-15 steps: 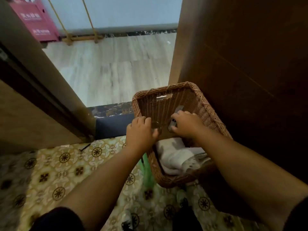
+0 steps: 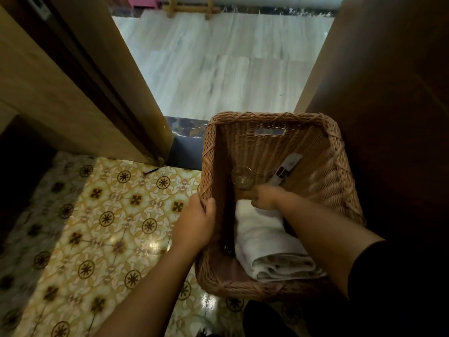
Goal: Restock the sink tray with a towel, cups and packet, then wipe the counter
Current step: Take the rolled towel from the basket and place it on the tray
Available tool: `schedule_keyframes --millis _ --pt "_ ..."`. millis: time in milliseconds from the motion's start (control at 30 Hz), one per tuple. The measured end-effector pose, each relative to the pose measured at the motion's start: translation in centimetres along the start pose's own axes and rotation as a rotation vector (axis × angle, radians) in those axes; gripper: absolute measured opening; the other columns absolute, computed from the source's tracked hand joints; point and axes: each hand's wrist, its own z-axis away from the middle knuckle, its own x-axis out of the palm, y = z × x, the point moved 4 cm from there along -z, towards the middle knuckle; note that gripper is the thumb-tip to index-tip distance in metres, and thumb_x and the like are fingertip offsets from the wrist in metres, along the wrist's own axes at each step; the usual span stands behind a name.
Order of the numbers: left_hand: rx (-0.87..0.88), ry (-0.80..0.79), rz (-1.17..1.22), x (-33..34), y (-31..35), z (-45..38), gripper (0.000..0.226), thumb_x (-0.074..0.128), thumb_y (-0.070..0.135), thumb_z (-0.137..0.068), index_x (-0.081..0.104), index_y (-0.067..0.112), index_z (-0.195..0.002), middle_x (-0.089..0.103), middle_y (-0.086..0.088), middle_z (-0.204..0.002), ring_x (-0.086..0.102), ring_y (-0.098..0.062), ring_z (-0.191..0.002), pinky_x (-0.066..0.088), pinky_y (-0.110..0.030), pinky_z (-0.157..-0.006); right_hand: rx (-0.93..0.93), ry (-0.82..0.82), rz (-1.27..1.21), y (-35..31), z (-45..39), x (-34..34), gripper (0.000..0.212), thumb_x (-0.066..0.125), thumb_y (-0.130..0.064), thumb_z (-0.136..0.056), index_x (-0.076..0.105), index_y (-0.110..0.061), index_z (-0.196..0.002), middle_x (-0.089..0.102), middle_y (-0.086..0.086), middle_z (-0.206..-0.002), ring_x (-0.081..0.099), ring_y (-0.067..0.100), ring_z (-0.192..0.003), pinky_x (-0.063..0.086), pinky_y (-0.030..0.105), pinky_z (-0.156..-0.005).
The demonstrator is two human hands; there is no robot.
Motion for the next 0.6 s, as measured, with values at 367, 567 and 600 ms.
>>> schedule_keyframes --millis 367,567,600 --pt "0.085 0.032 0.167 0.3 -0.5 -0.2 0.036 0.034 0.053 -0.095 0.054 0.025 -0.104 0.061 0.01 -0.089 0.057 -0.004 -0.08 0.038 -0.025 -0.064 0.172 -0.304 -0.154 4.8 -8.8 7.2 0.084 0.076 -0.043 -0.077 0.037 -0.01 -0.144 0.041 0.015 -0.147 0.041 0.031 -0.132 0.034 0.04 -0.108" --pt "0.079 0.061 0.118 0.3 -0.5 -0.3 0.034 0.034 0.053 -0.094 0.05 0.024 -0.095 0.053 0.009 -0.078 0.051 0.001 -0.072 0.032 -0.018 -0.058 0.145 -0.342 -0.135 5.4 -10.7 7.6 0.11 0.082 -0.064 -0.054 0.04 -0.016 -0.143 0.042 0.01 -0.148 0.042 0.028 -0.129 0.036 0.04 -0.107" --pt "0.081 0.059 0.116 0.3 -0.5 -0.4 0.037 0.034 0.053 -0.094 0.051 0.021 -0.099 0.053 0.009 -0.079 0.05 -0.002 -0.072 0.032 -0.019 -0.059 0.149 -0.36 -0.143 5.3 -10.7 7.7 0.11 0.081 -0.066 -0.053 0.041 -0.016 -0.142 0.042 0.009 -0.147 0.043 0.028 -0.128 0.037 0.04 -0.107"
